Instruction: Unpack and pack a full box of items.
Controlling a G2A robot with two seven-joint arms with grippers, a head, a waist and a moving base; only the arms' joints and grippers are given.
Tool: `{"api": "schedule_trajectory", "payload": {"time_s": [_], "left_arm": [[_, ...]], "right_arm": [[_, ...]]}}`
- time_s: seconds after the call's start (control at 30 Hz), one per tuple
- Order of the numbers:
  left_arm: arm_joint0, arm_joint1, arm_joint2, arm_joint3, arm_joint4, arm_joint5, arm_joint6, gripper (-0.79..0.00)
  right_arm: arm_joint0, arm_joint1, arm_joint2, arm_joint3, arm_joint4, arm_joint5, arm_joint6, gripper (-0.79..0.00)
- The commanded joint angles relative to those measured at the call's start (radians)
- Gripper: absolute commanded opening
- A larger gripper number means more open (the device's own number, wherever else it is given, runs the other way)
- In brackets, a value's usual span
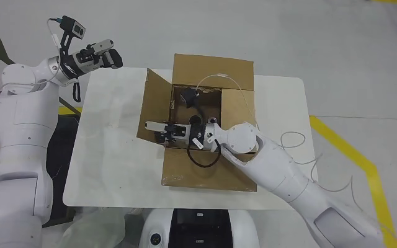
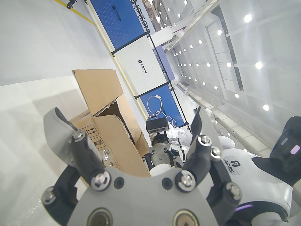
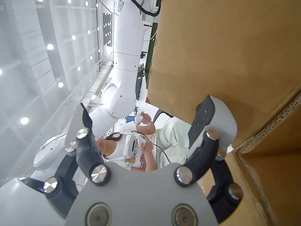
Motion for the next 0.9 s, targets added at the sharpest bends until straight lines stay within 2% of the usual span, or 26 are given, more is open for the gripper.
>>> {"api": "schedule_trajectory", "payload": {"time_s": [0.0,0.07,0.23,0.47,0.67,0.87], "left_arm": [[0.0,0.0,0.0,0.0,0.0,0.0,0.0,0.0],[0.001,0.0,-0.001,-0.004,-0.001,0.003,0.01,0.0],[0.034,0.005,-0.027,-0.097,-0.007,0.032,0.095,0.0],[0.084,0.009,-0.046,-0.195,-0.065,0.065,0.081,0.0],[0.102,0.002,0.013,-0.233,-0.014,0.103,0.054,0.0],[0.079,-0.012,0.086,-0.189,0.052,0.143,0.058,0.0]], "right_arm": [[0.0,0.0,0.0,0.0,0.0,0.0,0.0,0.0],[-0.002,0.0,0.0,-0.002,-0.003,0.001,-0.002,0.0],[-0.016,-0.006,-0.007,-0.04,-0.061,0.041,-0.015,0.0],[-0.004,-0.032,-0.025,-0.002,-0.072,0.05,-0.019,0.0],[0.015,-0.06,-0.041,0.054,-0.077,0.047,-0.031,0.0],[0.01,-0.07,-0.026,0.053,-0.094,0.047,-0.03,0.0]]}}
